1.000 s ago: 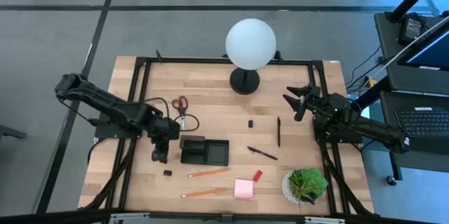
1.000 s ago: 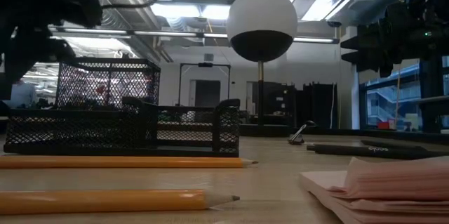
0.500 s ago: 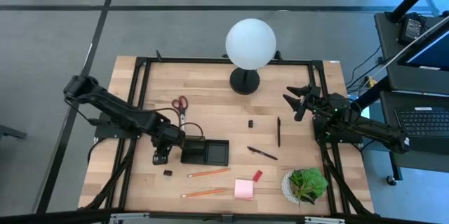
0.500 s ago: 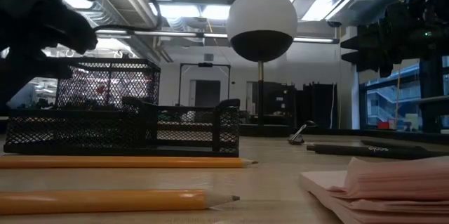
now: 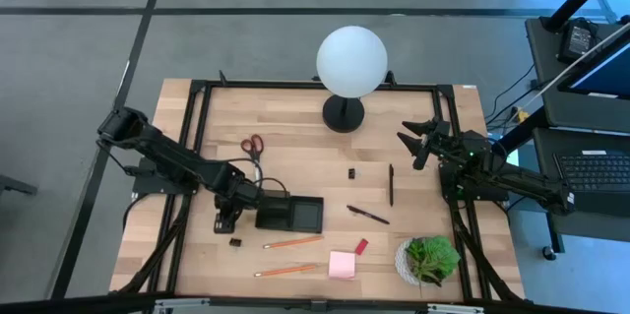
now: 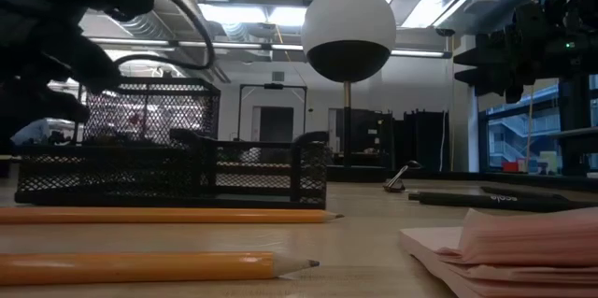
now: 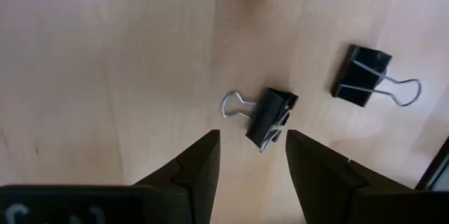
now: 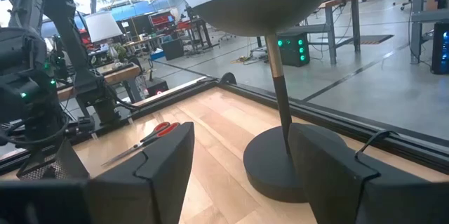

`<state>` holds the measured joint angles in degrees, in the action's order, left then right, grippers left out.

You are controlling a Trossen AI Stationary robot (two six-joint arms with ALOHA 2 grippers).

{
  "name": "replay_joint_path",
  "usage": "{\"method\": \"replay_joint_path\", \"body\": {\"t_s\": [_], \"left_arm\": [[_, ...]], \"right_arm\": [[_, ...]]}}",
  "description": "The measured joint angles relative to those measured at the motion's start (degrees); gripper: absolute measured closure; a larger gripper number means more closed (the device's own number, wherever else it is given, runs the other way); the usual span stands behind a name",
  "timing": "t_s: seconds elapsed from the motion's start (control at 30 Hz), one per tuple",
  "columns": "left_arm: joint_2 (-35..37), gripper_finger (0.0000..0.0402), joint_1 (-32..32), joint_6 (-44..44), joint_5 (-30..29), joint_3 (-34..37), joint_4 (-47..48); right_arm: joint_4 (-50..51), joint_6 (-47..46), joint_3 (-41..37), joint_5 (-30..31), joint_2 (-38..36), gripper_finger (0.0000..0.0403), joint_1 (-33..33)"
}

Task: Pick and place office supplies into organizer
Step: Put the middle black binder clip into the black desk organizer

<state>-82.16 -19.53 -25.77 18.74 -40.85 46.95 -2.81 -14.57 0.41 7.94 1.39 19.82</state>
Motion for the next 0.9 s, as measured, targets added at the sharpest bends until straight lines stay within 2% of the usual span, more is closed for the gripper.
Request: {"method": "replay_joint_path", "body": {"t_s": [0.27, 0.9], "left_arm": [[-2.82, 0.0252, -1.37, 0.10, -0.02, 1.12, -0.87], [-2.86, 0.0362, -1.85, 0.58, 0.80, 1.10, -3.18]], "right_arm": [[-0.02, 0.08, 0.02, 0.00, -0.02, 0.0167, 0.01], [-0.02, 0.26, 0.00, 0.00, -0.01, 0.0167, 0.00]]}}
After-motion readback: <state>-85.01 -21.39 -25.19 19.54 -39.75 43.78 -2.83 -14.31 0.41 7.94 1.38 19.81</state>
